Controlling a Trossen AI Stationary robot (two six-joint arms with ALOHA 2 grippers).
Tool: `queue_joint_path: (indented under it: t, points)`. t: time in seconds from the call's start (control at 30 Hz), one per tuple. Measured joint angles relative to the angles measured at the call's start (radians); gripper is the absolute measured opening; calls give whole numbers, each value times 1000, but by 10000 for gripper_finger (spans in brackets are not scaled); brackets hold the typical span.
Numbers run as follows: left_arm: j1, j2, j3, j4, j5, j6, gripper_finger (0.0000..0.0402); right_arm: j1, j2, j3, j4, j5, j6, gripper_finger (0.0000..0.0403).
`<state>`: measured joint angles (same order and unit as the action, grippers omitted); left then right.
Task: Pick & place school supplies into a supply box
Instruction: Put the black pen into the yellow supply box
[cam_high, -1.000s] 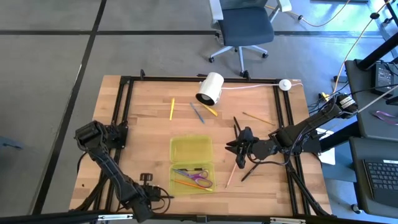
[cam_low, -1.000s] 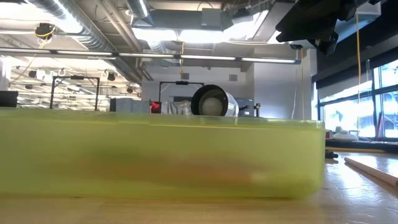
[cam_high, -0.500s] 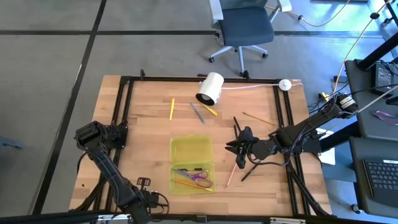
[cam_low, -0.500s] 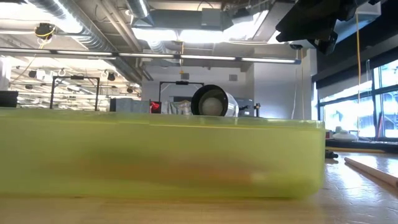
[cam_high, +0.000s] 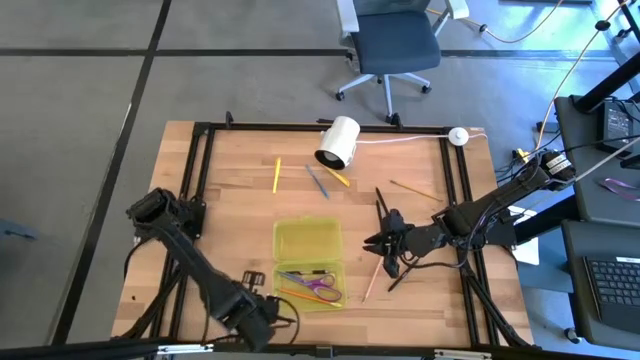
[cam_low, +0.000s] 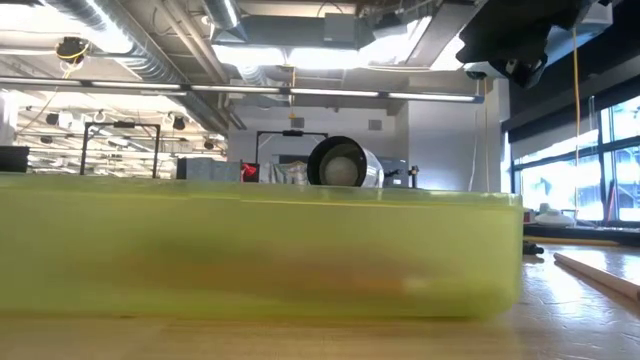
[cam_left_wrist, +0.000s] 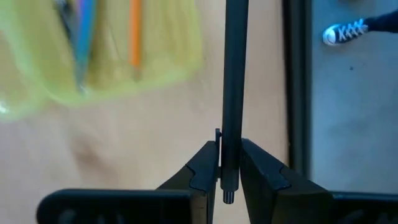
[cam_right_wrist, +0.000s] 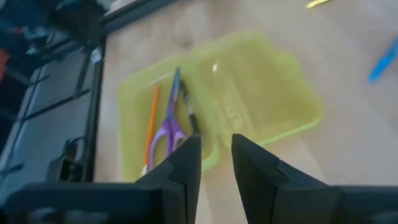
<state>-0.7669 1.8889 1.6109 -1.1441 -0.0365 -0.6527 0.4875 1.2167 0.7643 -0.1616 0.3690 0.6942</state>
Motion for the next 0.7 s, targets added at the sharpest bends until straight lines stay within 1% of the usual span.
queue_joint_path:
  t: [0.13,0.27,0.4,0.5,0.6,0.7]
  points:
    - [92,0,6,-1,-33,138,47,0,0,0,0,-130,-73,94]
    - [189,0,6,30,-52,273,47,0,0,0,-5,-221,-74,94]
    - [271,5,6,118,-54,391,47,0,0,0,-61,-258,-55,94]
    - [311,30,6,157,-48,429,47,0,0,0,-147,-269,12,94]
    - [329,67,6,145,-38,455,47,2,0,0,-235,-272,60,94]
    - [334,106,6,150,-12,495,47,4,0,0,-293,-299,61,94]
